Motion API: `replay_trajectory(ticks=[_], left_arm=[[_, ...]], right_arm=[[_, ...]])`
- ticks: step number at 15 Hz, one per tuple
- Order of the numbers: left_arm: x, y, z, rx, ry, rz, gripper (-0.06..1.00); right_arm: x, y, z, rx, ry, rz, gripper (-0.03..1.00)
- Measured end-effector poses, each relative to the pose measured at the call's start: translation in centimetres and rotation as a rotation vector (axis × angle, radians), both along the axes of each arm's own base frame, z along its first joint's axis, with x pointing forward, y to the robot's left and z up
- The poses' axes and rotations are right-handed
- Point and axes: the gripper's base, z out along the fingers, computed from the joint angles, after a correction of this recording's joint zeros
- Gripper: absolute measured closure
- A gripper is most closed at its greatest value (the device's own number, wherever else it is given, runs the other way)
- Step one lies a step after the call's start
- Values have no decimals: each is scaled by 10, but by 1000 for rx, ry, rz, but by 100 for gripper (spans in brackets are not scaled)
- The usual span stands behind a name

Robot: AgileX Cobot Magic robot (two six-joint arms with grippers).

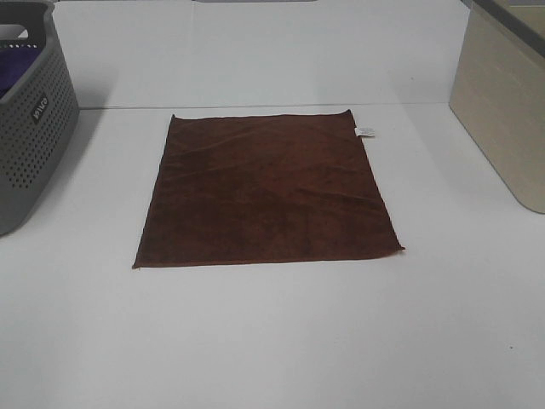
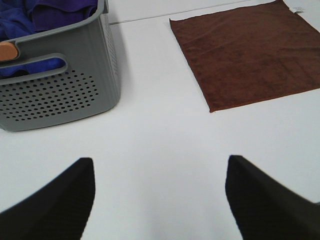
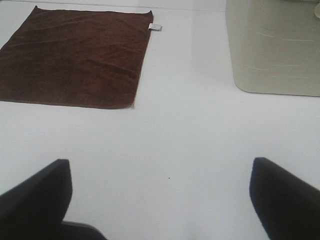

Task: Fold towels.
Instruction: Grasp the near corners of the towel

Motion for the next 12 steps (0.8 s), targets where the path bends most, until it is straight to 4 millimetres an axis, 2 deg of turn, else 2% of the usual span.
replay_trajectory(ticks=[3,4,5,9,12], left_arm=[[2,0,9,-7,-72,6,26],[14,1,21,-22,-207,23,26],[24,1,25,-30,-256,32,26],[80,0,33,-93,-281,60,26],[137,-5,13,-156,-93,72,26]], right_arm=[[3,0,1,6,18,-4,5],[19,-1,7,21,39,-17,5],[30,-1,11,29,36,-26,6],[87,-2,17,64,74,-50,6],[132,-2,2,95,193,-70,6]])
